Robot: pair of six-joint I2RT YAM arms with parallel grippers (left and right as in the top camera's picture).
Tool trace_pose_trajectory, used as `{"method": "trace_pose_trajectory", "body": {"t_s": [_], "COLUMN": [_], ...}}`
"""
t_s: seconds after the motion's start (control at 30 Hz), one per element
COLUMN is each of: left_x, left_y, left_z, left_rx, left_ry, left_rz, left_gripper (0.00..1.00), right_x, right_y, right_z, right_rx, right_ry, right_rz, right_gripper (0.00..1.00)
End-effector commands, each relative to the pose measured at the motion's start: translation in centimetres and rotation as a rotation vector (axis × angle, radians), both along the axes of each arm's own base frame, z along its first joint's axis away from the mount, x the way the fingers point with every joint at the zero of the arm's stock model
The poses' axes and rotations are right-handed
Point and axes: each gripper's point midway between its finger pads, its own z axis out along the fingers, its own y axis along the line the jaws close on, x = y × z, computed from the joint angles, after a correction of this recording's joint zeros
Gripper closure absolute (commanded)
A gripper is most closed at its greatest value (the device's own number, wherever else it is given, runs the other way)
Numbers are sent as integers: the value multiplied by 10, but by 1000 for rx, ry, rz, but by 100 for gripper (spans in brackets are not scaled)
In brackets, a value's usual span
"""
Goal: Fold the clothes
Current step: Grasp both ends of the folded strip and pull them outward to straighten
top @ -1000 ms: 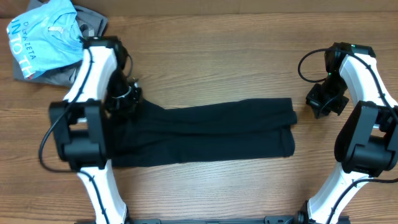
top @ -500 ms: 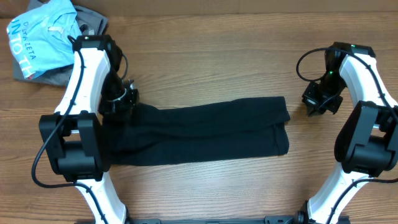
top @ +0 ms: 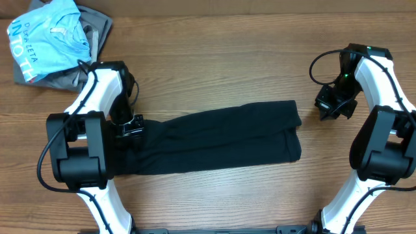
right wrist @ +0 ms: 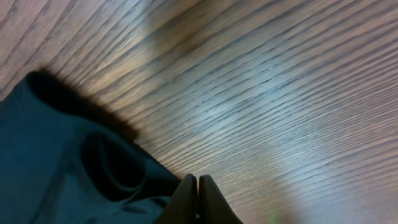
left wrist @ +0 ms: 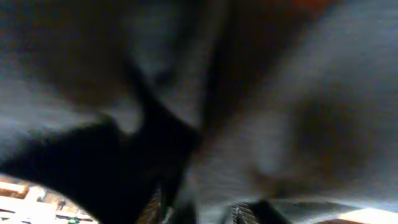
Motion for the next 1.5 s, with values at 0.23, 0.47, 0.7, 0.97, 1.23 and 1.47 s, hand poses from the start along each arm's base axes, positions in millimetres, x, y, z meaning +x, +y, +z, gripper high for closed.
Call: {"method": "trace_pose_trajectory", "body": {"t_s": [0.23,0.47,0.7,0.97,1.23,1.47], "left_x": [8,25,21,25,43,34], "left_y": [33,31,29,27,7,-25], "left_z": [-1,27,33,32,16,-20], "left_rx": [78,84,75,58,-82,-278], "left_ry": [-51,-121,-115,-130,-219,-244], "left_rz": [124,96,75,77,63,59], "left_gripper": [60,56,16,7,84,96], "right_x": [3,9,13,3,-1,2], "right_y": [68,107,136,135,104,63], "right_z": [16,15,10,-31,-54,-56], "right_rx": [190,204,221,204,75,-52], "right_ry": [-60,-96,-130,-120,-93,-80], "right_rz": [213,329,399,343,229,103], "right_gripper": [96,91,86,89,94,96]}}
